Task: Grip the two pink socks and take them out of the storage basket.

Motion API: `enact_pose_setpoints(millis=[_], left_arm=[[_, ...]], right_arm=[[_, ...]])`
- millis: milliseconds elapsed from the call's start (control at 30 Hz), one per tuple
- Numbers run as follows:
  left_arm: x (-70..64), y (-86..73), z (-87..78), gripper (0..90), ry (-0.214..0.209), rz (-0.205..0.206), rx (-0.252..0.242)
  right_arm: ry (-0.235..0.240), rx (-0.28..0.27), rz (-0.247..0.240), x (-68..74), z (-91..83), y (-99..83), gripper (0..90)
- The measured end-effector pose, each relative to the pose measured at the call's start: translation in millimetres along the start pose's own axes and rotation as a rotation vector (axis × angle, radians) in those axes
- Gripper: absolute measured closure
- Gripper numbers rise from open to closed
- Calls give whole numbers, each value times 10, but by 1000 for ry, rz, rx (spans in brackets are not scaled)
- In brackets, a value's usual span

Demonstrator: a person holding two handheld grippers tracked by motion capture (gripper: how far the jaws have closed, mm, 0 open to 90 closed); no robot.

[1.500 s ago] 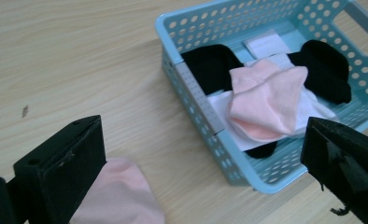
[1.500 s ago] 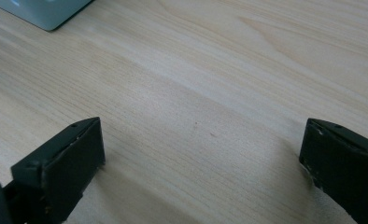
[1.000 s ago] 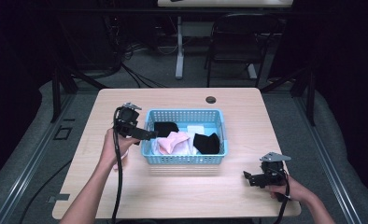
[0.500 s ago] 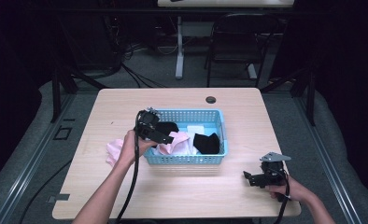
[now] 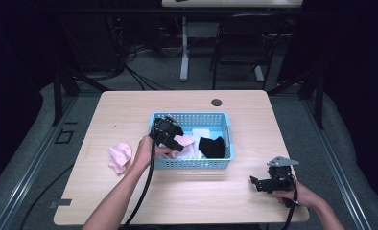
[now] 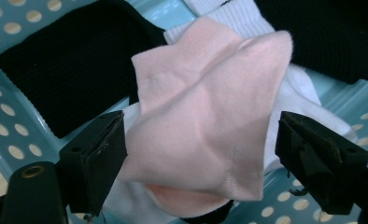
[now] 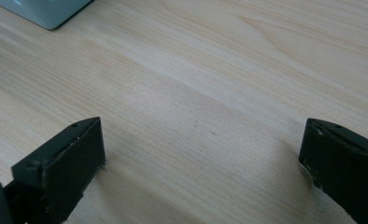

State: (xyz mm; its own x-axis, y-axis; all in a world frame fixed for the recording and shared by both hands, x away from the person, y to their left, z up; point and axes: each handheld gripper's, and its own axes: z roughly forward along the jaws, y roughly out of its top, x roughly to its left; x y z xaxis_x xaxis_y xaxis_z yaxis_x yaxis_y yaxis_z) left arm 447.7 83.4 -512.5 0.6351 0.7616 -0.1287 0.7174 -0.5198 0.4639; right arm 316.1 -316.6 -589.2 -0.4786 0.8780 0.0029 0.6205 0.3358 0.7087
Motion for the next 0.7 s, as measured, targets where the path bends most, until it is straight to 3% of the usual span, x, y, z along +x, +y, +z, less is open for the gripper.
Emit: enact_pose_setpoints(millis=[233, 367, 567, 700], left_arm=[[10, 6, 78, 251, 45, -12, 46], [11, 9, 88, 366, 74, -25, 71], [12, 45, 115, 332, 87, -27, 98], [-2, 91, 153, 370, 81, -21, 132]], right_arm=[[0, 0, 0, 1, 0, 0, 0], [0, 0, 0, 0, -1, 0, 0], [-1, 0, 0, 1, -1, 0, 0], [-1, 0, 0, 1, -1, 0, 0]])
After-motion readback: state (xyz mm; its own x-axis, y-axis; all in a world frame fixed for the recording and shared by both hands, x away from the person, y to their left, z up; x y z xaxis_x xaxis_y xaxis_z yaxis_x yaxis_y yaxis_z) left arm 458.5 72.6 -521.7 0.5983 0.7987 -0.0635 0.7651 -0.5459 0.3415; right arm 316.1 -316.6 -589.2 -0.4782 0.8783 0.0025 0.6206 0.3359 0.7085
